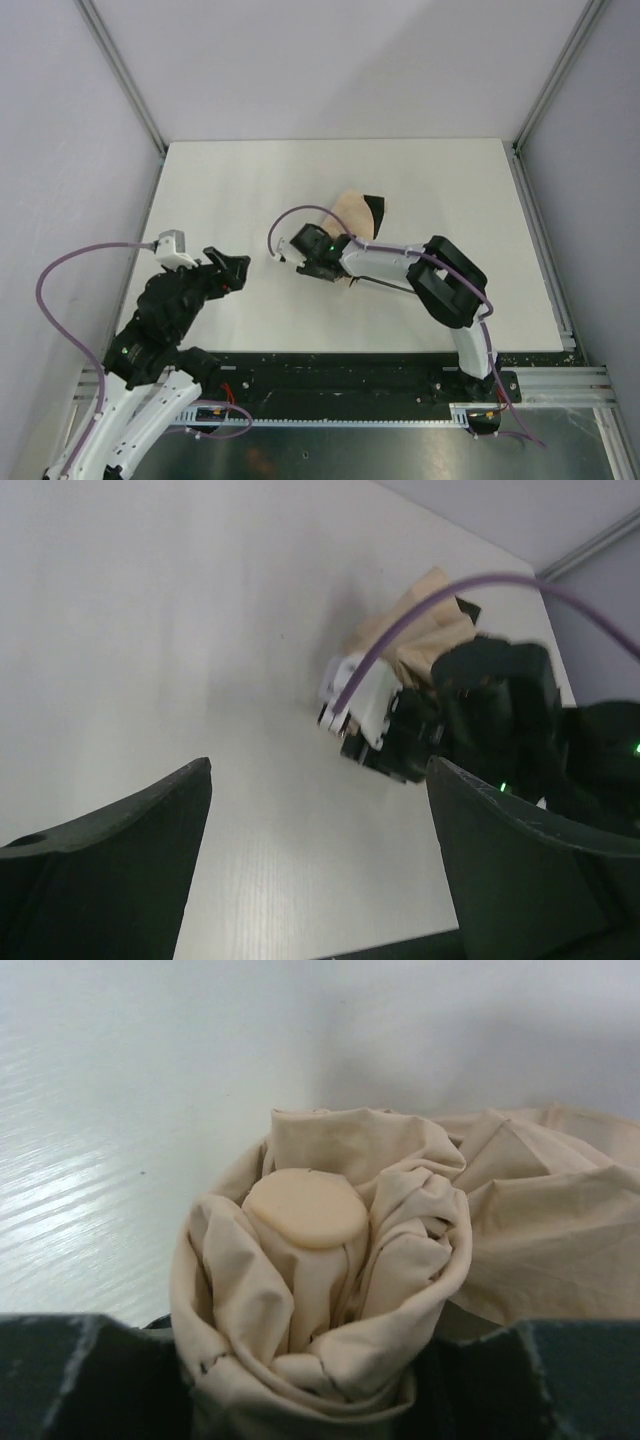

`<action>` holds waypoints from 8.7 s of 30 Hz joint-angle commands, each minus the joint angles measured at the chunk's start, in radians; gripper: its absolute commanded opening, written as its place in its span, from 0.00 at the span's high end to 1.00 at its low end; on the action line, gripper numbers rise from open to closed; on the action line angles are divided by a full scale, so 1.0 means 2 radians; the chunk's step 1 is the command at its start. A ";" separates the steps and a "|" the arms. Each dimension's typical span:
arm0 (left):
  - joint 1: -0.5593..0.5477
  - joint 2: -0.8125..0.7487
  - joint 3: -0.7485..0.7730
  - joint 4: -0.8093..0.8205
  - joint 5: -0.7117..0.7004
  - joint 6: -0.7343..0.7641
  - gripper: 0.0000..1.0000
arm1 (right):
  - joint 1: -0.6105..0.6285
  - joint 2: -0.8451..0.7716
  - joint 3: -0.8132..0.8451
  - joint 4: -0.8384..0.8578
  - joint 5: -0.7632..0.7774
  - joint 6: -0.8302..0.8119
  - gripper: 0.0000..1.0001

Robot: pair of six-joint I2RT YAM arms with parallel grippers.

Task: Put away the umbrella

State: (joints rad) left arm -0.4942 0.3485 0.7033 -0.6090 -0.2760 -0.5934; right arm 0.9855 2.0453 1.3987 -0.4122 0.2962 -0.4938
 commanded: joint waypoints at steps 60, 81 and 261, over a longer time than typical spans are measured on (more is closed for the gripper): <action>0.038 0.661 -0.134 0.678 0.290 -0.410 0.20 | -0.100 0.072 -0.011 -0.040 -0.433 0.049 1.00; 0.045 0.707 -0.129 0.587 0.313 -0.339 1.00 | -0.080 -0.015 -0.011 -0.011 -0.274 0.111 0.52; 0.105 0.611 -0.025 0.379 0.335 -0.331 0.00 | -0.186 0.189 -0.079 0.105 -0.593 0.316 1.00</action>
State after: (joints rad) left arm -0.2523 1.5246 0.6529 0.0452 0.3958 -1.1801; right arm 0.5915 2.2322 1.3415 0.0799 -0.9115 0.1356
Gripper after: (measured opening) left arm 0.994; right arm 0.307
